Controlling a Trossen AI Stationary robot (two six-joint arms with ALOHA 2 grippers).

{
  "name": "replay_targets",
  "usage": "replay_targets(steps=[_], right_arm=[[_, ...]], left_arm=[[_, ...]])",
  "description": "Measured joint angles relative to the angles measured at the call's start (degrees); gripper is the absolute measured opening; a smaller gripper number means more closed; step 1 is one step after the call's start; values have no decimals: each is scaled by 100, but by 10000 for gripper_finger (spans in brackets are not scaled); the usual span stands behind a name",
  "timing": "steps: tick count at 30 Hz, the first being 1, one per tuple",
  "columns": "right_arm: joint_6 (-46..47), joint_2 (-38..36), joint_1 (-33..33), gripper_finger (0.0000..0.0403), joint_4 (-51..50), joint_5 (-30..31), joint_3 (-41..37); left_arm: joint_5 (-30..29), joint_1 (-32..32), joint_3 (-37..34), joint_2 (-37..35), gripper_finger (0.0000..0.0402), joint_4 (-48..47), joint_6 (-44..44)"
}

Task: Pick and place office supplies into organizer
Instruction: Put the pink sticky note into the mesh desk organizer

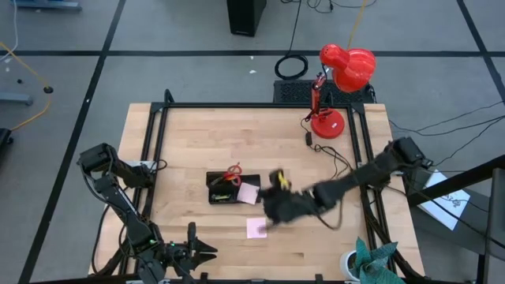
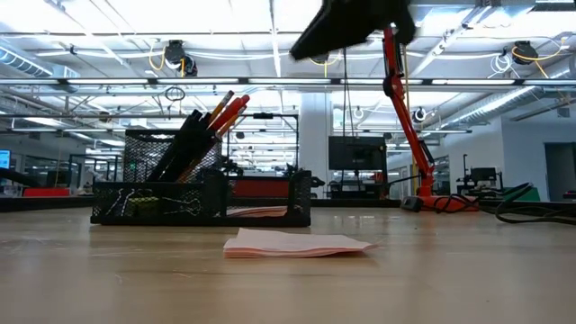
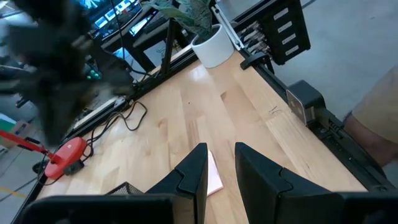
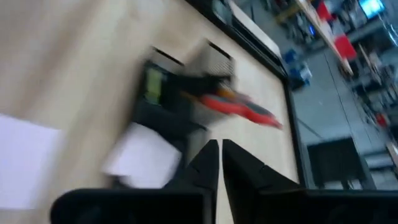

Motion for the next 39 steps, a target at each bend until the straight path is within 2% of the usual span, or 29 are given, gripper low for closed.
replay_targets(steps=[5,11,20,26,30,35,39], right_arm=[[341,50,901,52,48,305,0],[504,514,1426,122,149,319,4],[126,1520,1709,199,131,476,2],[-176,2114,1784,214,275,482,2],[-124,2363,1782,210,420,492,31],[-169,2483,1773,200,637,478,26],[-237,2494,1771,197,638,454,19]], left_arm=[[0,5,0,0,88,89,-23],[42,99,0,0,88,164,-151],[1108,698,0,18,88,112,-1881],[1484,877,0,39,88,106,-1857],[1685,1031,-28,88,88,154,-2275],[2080,1284,-105,539,88,159,-2753],[2229,1448,-101,977,88,391,-2762]])
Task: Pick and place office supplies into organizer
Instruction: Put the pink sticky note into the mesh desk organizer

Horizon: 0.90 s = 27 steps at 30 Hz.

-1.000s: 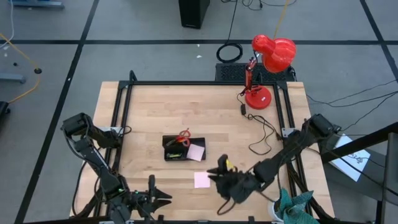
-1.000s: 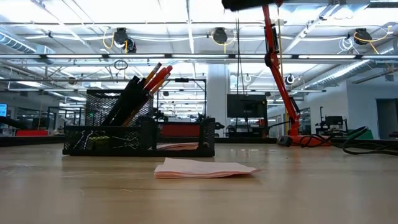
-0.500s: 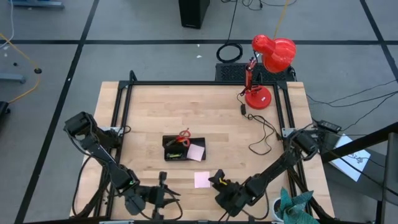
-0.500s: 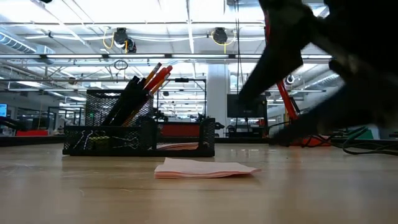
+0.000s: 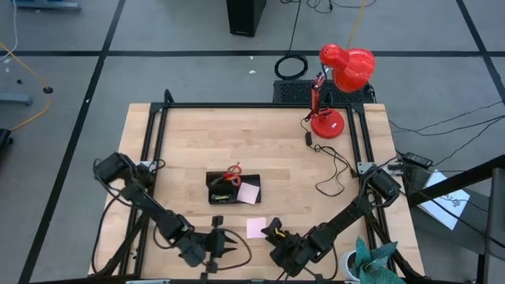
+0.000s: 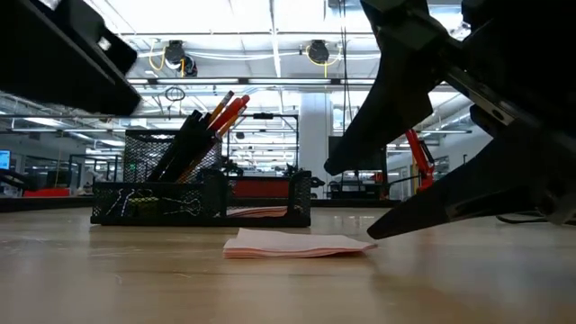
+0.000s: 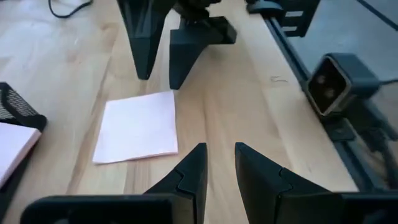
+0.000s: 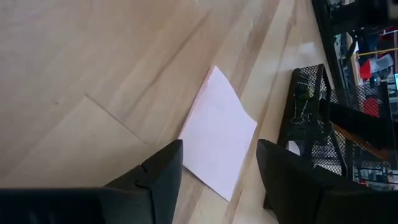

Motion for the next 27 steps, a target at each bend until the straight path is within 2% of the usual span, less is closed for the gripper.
replay_targets(steps=[7,12,16,21,27], right_arm=[[-3,11,9,194,-97,-231,-3],[-155,22,127,193,-310,140,-9],[-352,26,166,200,-663,275,-10],[-537,26,92,202,-899,-308,-14],[-813,15,-94,199,-838,-480,-14]], left_arm=[[64,334,0,444,88,368,-291],[104,587,0,551,88,368,-659],[186,717,2,556,88,370,-624],[225,824,0,556,88,368,-567],[228,1000,0,556,88,354,-618]])
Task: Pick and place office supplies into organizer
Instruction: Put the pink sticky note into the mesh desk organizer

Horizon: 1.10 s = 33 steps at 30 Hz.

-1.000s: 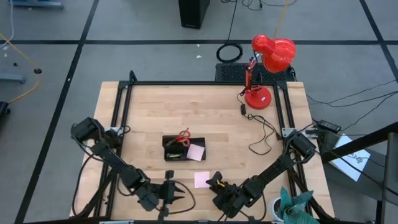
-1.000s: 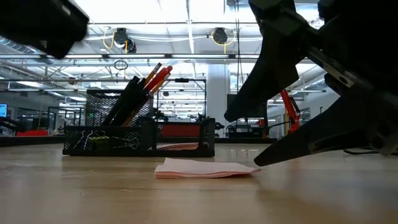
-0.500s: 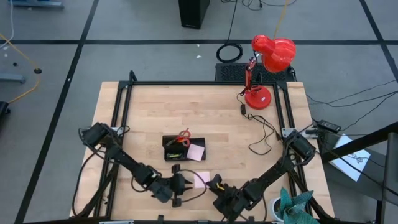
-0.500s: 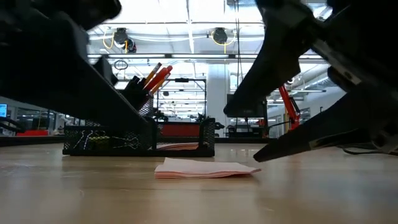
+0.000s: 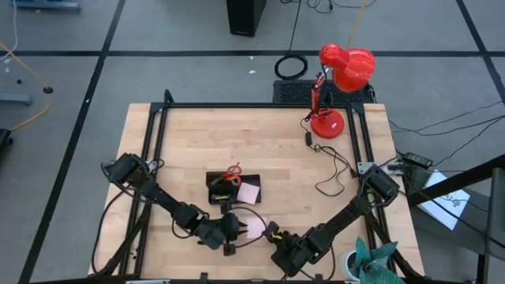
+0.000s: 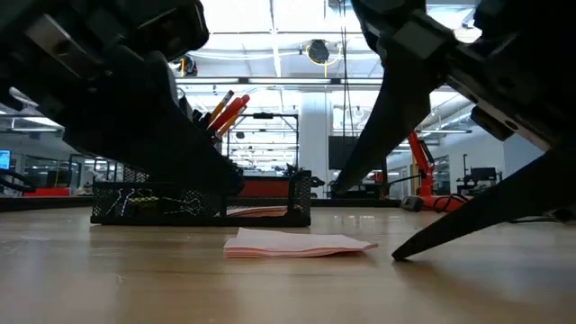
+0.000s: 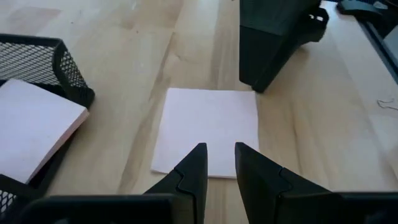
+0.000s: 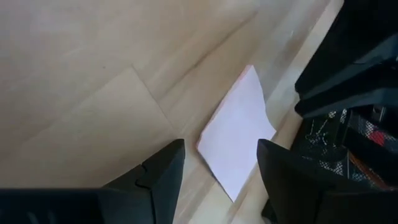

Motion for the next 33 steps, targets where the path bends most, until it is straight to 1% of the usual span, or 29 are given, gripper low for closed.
replay_targets(steps=[3,7,13,22,27,33], right_arm=[[-9,0,-154,199,55,-25,0],[-10,2,-313,198,145,-152,0],[-66,4,-419,198,334,-168,-2],[-94,2,-526,198,591,-49,-2],[-93,0,-617,198,872,-17,-2],[-75,0,-667,194,940,7,-2]], left_arm=[[95,86,0,0,88,-132,-123],[101,160,0,0,88,-562,-522],[146,193,1,0,88,-986,-872],[496,274,12,53,88,-1042,-770],[750,370,23,338,88,-783,-630],[869,387,28,485,88,-519,-536]])
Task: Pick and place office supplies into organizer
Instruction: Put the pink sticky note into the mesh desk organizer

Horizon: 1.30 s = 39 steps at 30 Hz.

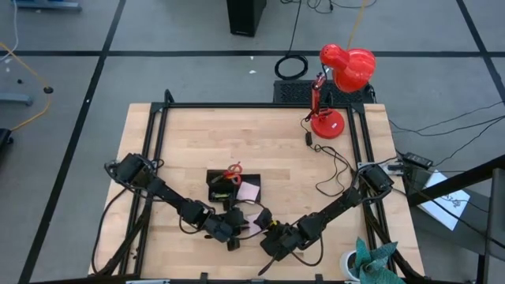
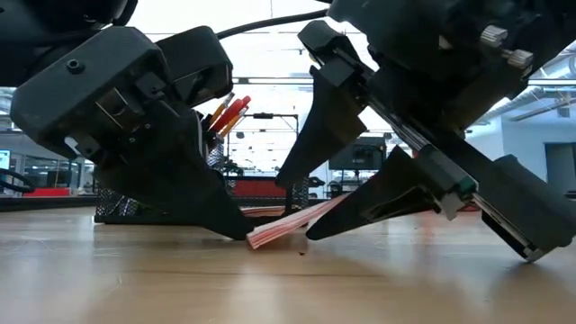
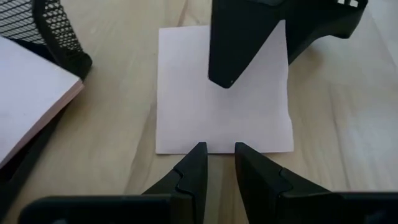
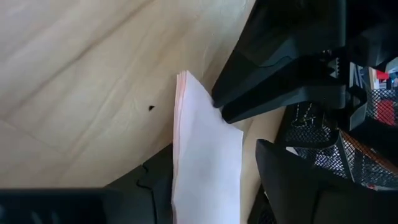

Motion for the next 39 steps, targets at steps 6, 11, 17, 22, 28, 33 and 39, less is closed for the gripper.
replay_targets(steps=[6,11,17,22,28,33,39], right_arm=[[118,0,0,123,-26,7,0],[125,2,74,20,-22,100,0],[138,-45,327,3,-11,1093,-2],[535,-328,486,1,-83,1809,-46],[1058,-909,237,1,159,2041,-13],[1205,-1152,-210,1,174,2301,-17],[1461,-1175,-759,1,234,1312,-13]], left_arm=[[62,2,-12,20,88,161,85],[-21,-13,-15,22,88,164,119],[-216,-241,-36,-155,88,391,917],[-151,-830,-57,-767,88,413,2019],[-728,-1716,-43,-1559,88,544,3273],[-1513,-2227,-36,-1896,88,569,3389],[-1822,-2557,-36,-1929,88,456,3433]])
